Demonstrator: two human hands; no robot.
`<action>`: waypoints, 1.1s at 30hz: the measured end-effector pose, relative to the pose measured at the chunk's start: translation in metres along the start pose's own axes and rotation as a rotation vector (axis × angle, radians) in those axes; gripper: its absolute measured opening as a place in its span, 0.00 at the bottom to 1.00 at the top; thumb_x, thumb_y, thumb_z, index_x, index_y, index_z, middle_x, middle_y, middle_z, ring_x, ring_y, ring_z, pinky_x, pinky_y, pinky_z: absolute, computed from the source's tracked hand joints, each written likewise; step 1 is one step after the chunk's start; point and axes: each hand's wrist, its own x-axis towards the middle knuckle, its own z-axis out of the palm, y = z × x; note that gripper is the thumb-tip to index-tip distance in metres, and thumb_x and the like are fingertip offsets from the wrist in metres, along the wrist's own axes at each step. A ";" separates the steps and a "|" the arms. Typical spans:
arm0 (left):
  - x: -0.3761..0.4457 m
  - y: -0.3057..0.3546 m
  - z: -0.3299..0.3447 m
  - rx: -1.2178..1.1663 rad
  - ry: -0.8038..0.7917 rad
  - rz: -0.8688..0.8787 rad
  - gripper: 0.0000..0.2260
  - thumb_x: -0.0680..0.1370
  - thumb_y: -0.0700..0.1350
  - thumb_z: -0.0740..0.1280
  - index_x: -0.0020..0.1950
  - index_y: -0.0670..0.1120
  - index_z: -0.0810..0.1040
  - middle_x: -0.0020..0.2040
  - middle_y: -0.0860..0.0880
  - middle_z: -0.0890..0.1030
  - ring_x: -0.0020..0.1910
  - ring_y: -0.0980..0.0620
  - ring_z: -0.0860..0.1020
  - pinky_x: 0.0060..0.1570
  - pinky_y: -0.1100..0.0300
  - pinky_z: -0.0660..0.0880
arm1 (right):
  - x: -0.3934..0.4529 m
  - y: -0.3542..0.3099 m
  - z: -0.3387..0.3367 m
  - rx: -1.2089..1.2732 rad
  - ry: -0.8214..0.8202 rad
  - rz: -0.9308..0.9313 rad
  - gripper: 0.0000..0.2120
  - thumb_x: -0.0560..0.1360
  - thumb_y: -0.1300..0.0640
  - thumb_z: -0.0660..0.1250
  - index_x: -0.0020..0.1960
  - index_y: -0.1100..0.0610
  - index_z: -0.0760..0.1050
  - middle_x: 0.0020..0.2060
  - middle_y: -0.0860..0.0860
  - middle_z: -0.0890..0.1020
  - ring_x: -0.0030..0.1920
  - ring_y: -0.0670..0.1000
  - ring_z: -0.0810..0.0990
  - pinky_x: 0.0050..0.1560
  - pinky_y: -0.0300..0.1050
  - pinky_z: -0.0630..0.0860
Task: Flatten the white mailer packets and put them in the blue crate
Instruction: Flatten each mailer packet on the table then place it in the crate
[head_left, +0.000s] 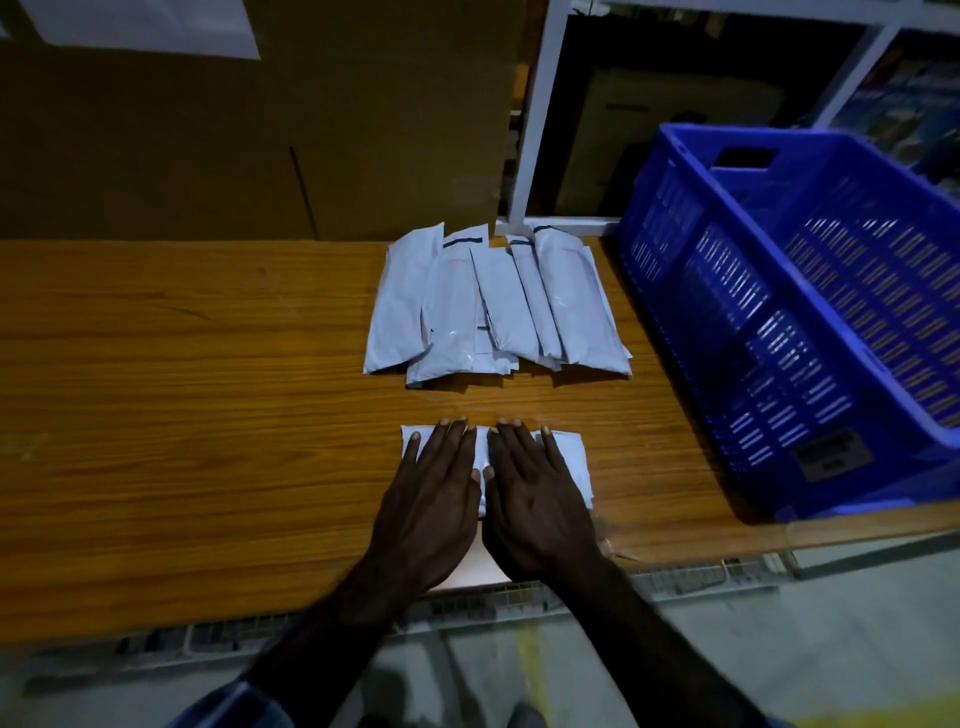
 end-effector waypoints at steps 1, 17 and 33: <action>-0.001 -0.001 0.002 0.001 0.003 -0.011 0.23 0.82 0.46 0.50 0.74 0.39 0.67 0.75 0.42 0.67 0.75 0.44 0.63 0.70 0.45 0.58 | -0.001 0.000 0.002 0.008 0.004 -0.008 0.23 0.82 0.56 0.52 0.72 0.69 0.67 0.72 0.65 0.69 0.75 0.61 0.64 0.74 0.61 0.59; 0.020 0.017 -0.010 0.149 -0.054 0.007 0.24 0.79 0.48 0.51 0.68 0.38 0.75 0.68 0.41 0.75 0.70 0.44 0.72 0.69 0.45 0.58 | 0.004 0.014 -0.021 0.070 -0.083 0.111 0.25 0.78 0.55 0.52 0.68 0.68 0.72 0.67 0.64 0.74 0.69 0.63 0.73 0.73 0.53 0.57; 0.018 0.019 -0.002 0.254 -0.163 0.073 0.24 0.79 0.50 0.50 0.66 0.41 0.78 0.67 0.44 0.77 0.70 0.44 0.71 0.68 0.42 0.64 | -0.005 0.025 -0.004 0.285 -0.153 0.162 0.33 0.81 0.46 0.39 0.74 0.66 0.65 0.75 0.62 0.64 0.77 0.60 0.60 0.76 0.60 0.56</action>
